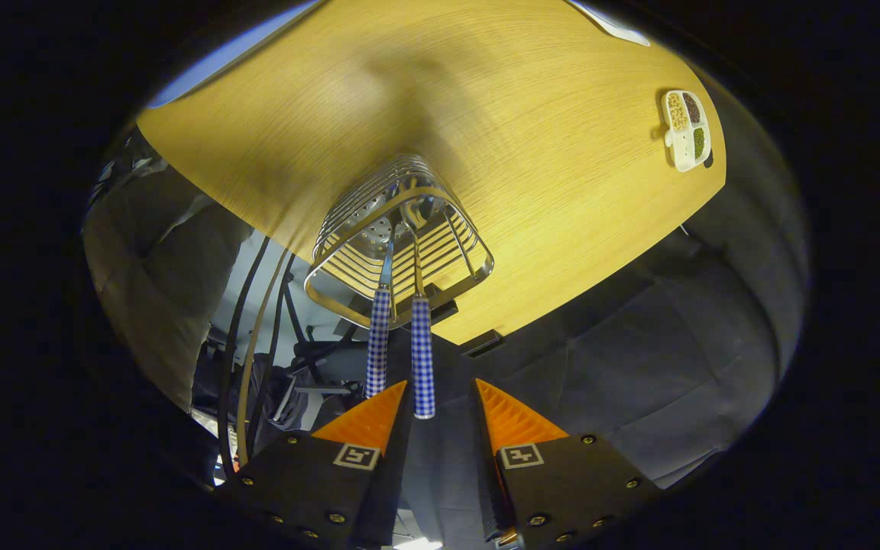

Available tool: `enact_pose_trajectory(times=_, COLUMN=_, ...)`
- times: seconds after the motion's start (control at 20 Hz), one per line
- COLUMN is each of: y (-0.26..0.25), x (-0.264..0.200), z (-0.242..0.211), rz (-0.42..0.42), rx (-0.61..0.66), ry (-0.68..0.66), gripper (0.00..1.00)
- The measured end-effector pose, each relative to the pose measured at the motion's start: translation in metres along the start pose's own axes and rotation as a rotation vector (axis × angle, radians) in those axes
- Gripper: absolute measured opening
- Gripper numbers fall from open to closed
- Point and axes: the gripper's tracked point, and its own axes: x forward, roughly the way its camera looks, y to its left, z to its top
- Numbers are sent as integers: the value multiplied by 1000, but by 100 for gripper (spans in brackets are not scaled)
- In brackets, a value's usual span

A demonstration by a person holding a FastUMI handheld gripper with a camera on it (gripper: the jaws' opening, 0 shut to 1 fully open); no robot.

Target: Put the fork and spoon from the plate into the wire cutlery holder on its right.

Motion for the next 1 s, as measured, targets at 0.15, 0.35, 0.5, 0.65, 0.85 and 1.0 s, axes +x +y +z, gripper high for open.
enact_pose_trajectory(times=0.15, y=-3, x=-1, z=-8, rz=-10, rx=21, ry=-25, gripper=43)
enact_pose_trajectory(times=0.35, y=-2, x=-18, z=-16, rz=-10, rx=77, ry=-110, gripper=94)
enact_pose_trajectory(times=0.5, y=12, x=-32, z=-25, rz=-7, rx=147, ry=-190, gripper=92)
enact_pose_trajectory(times=0.65, y=34, x=-51, z=-34, rz=11, rx=237, ry=-309, gripper=93)
enact_pose_trajectory(times=0.85, y=64, x=-88, z=-41, rz=24, rx=425, ry=-564, gripper=94)
enact_pose_trajectory(times=1.0, y=72, x=-130, z=-26, rz=11, rx=611, ry=-851, gripper=94)
